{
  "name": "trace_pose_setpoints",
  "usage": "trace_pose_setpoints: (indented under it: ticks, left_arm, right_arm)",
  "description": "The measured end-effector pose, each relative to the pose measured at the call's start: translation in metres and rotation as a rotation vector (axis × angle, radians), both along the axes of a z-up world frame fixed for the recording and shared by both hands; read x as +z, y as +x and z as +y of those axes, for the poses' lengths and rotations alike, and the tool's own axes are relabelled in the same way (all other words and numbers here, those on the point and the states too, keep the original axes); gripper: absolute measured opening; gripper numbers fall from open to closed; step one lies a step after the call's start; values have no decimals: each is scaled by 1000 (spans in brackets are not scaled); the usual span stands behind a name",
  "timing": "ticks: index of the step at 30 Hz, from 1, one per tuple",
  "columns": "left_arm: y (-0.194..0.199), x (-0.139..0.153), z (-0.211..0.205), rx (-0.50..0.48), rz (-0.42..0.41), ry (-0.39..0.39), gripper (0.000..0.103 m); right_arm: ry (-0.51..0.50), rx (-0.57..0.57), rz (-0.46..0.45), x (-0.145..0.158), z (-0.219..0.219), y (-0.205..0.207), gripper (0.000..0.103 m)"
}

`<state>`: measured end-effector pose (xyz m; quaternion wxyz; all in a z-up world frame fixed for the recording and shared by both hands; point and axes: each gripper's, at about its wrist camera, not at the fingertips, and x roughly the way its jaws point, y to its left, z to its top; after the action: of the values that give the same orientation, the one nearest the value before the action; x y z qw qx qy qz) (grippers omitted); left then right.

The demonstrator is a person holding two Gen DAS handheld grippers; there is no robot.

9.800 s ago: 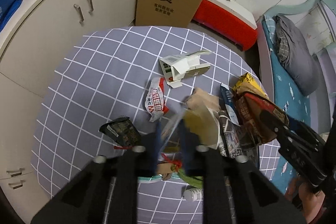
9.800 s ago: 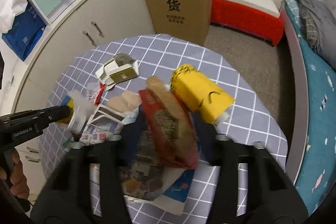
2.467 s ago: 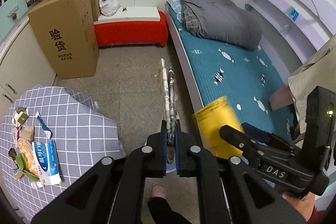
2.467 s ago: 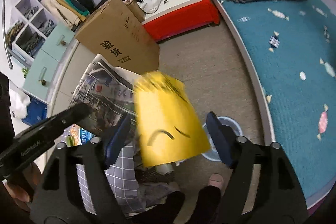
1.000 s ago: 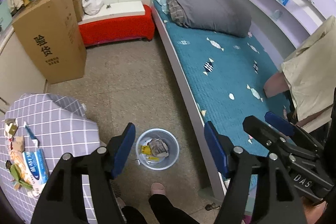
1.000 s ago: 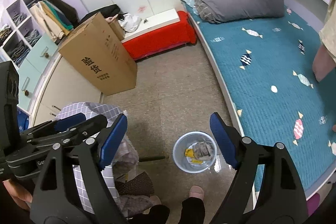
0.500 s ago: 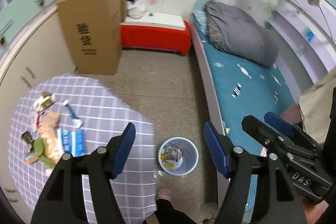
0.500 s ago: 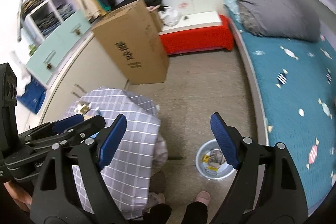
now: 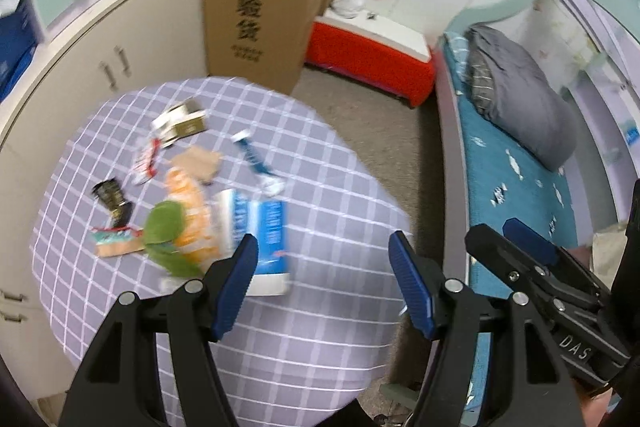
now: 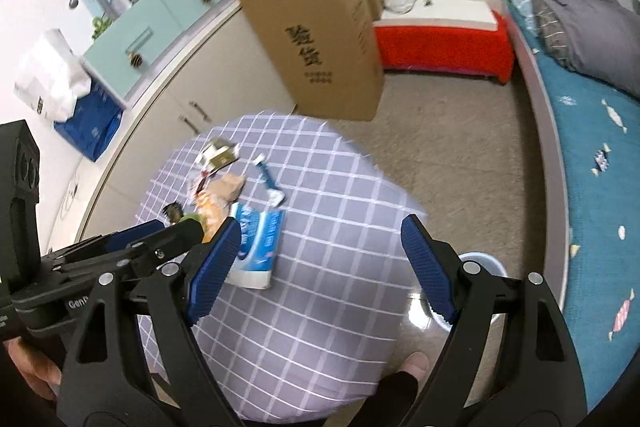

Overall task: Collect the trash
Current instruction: 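Move both grippers back over the remaining trash on the table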

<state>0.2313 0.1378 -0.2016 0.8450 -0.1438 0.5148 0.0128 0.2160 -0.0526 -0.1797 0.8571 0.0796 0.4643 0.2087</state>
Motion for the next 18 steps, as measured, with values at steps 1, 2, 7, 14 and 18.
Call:
trace_pose_setpoints:
  ticks: [1, 2, 7, 14, 18]
  left_arm:
    - [-2, -4, 9, 9, 9, -1, 67]
    - [-3, -10, 21, 21, 23, -5, 67]
    - [-10, -39, 74, 48, 96, -12, 67]
    - [-10, -79, 131, 31, 189, -14, 67]
    - [2, -94, 137, -22, 203, 11, 67]
  right_arm:
    - [-1, 9, 12, -5, 11, 0, 81]
    - [-1, 14, 22, -10, 20, 1, 81]
    - [-15, 29, 84, -38, 61, 1, 81]
    - [-35, 17, 155, -71, 105, 3, 81]
    - [-32, 19, 194, -89, 124, 4, 81]
